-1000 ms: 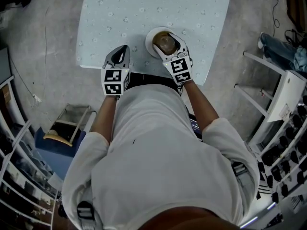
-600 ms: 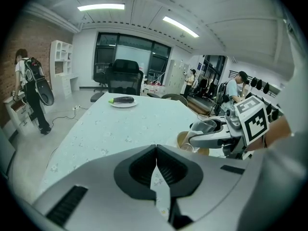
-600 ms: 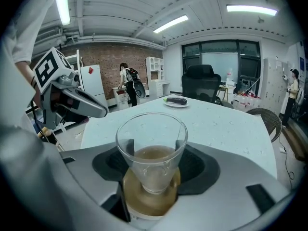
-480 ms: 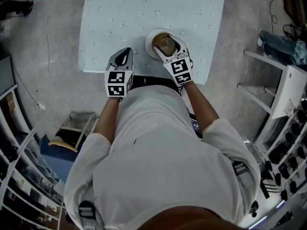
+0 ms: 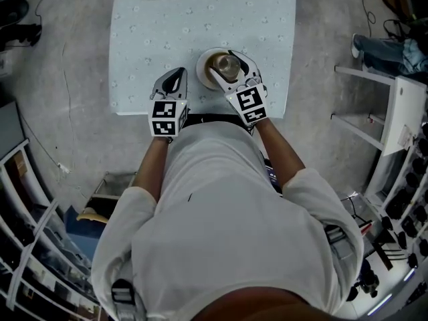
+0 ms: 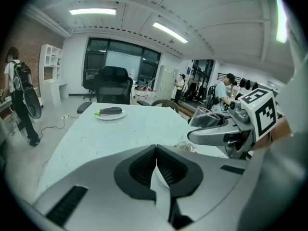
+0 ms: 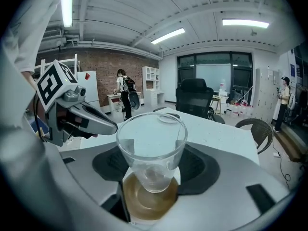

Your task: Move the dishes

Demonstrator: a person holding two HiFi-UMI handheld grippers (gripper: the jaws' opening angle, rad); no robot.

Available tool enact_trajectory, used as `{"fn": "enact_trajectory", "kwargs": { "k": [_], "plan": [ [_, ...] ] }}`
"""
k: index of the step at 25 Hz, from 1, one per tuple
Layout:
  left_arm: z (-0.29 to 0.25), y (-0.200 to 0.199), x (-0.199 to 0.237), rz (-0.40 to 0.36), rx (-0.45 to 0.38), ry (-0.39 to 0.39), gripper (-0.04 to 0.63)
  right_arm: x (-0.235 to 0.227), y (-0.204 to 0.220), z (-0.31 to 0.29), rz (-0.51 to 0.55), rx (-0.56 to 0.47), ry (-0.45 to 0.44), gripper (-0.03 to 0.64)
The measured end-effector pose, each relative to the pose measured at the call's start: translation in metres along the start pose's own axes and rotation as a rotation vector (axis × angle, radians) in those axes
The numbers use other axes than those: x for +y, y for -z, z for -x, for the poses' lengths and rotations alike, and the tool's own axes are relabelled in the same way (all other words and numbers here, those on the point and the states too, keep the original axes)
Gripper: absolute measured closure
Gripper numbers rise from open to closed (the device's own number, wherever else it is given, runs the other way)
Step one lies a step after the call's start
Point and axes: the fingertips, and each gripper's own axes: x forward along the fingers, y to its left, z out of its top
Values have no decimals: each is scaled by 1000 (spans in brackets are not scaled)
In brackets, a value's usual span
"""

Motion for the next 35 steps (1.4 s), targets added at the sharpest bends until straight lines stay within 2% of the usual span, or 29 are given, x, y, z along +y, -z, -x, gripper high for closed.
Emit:
{"fn": "enact_trajectory", "kwargs": {
  "k": [10,18,28,35],
  "plan": [
    [-9,-32,-16,-58,-42,77,575,-7,-20,18,-10,-38,58,342],
    [-25,-47,-32,-105,-50,153,575,-24,-23,33,-47,-53,138,342],
    [-47,-52,-76,-180,-31,278,575,-55,-5,74,-118,-54,284,342],
    [-61,-51,-113,-221,-9,335,575,-78,16,105,-165,-50,354,342]
  ]
}}
